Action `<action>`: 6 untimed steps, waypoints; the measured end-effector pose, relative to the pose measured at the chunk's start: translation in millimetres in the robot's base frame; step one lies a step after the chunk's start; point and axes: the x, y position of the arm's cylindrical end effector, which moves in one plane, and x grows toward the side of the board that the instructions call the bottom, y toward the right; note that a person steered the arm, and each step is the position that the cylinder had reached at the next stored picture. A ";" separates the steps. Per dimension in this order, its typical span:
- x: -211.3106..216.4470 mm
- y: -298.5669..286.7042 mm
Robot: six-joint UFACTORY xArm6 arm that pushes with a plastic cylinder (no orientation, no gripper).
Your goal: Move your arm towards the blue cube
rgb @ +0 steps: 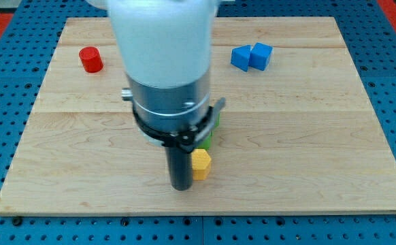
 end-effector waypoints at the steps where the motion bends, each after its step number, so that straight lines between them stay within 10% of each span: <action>1: 0.8 26.0; 3: -12.3 120.8; 6: -155.4 217.7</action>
